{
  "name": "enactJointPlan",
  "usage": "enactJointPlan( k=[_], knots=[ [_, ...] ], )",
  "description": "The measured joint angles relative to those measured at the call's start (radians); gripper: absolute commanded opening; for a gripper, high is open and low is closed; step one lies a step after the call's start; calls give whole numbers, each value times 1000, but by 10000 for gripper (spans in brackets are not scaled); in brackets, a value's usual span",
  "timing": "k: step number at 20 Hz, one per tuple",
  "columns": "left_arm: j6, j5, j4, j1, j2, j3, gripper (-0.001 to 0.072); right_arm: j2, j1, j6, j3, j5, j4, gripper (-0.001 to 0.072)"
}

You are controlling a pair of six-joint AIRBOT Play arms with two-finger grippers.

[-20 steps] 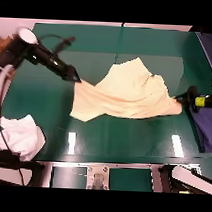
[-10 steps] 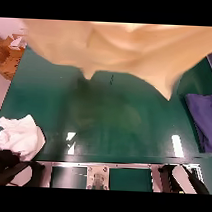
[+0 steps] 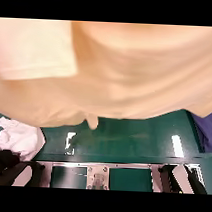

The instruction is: Fold the shirts.

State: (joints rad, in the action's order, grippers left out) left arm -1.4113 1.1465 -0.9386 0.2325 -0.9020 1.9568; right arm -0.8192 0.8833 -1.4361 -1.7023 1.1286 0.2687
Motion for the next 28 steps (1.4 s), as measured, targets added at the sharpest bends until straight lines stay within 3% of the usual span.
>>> enactJointPlan(
  k=[4, 6, 10, 14, 18, 22, 28],
  knots=[
    [-12, 95, 11, 1, -111, -174, 24, -34, -135, 85, 335, -16, 32, 14],
    [23, 105, 66, 1, -196, -278, 24, -90, -231, 148, 500, -81, 39, 14],
    [106, 33, 200, 0, -424, -427, 23, -368, -395, 272, 646, -240, 30, 14],
    [192, -85, 372, 0, -670, -474, 23, -740, -464, 335, 502, -280, 5, 14],
    [331, -204, 592, -1, -806, -485, 24, -995, -484, 328, 265, -252, -3, 14],
    [412, -304, 697, -2, -847, -466, 23, -1102, -491, 306, 82, -239, -5, 15],
    [526, -364, 772, -37, -860, -420, 24, -1137, -495, 291, -8, -250, -2, 14]
  ],
)
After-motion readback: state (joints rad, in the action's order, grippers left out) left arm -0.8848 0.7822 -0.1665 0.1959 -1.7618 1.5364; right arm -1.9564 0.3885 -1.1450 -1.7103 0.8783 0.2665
